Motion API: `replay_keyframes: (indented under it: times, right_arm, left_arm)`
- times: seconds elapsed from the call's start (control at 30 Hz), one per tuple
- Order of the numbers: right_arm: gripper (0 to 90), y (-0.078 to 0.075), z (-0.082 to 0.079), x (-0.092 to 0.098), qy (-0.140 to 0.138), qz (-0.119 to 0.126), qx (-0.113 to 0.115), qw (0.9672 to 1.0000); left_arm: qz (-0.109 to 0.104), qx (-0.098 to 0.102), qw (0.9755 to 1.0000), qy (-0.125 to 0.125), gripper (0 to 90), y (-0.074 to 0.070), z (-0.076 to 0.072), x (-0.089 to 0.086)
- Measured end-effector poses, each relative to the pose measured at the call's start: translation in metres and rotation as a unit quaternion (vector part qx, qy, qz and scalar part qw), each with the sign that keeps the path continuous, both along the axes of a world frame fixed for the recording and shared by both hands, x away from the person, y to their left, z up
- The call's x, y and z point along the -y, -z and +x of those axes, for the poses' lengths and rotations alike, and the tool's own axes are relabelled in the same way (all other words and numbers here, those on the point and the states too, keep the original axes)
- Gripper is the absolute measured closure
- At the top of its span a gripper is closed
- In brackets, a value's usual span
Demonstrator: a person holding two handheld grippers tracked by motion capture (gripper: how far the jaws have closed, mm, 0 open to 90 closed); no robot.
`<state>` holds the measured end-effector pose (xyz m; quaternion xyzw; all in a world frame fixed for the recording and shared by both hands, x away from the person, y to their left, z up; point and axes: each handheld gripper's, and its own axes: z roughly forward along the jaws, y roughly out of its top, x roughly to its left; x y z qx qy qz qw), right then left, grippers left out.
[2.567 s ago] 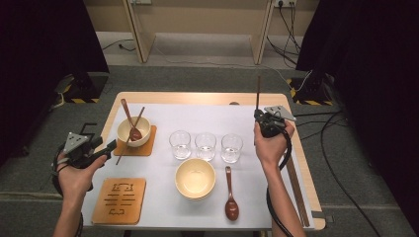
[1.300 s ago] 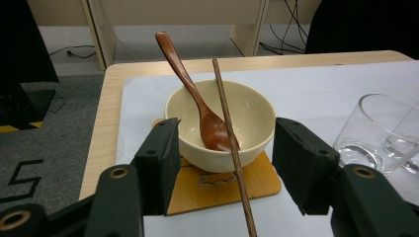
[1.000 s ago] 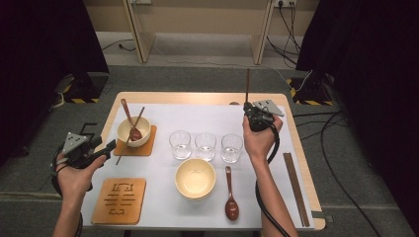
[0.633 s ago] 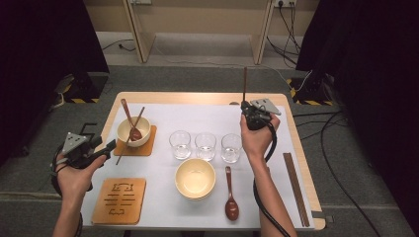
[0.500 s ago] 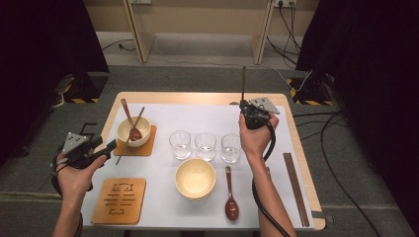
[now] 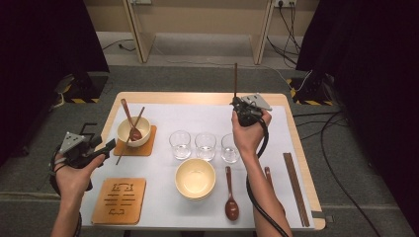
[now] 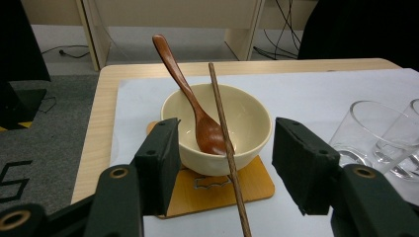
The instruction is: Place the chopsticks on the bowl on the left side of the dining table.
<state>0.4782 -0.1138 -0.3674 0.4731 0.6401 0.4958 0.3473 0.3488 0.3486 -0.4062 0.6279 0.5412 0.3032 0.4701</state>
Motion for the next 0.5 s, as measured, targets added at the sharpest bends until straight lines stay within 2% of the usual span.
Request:
replay_keyframes:
  times: [0.5]
  right_arm:
    - [84.9,0.004,0.003,-0.012,-0.009,0.001,-0.002,1.0000]
  left_arm:
    - [0.004,-0.003,1.0000,0.009,43.3,0.002,0.001,0.006]
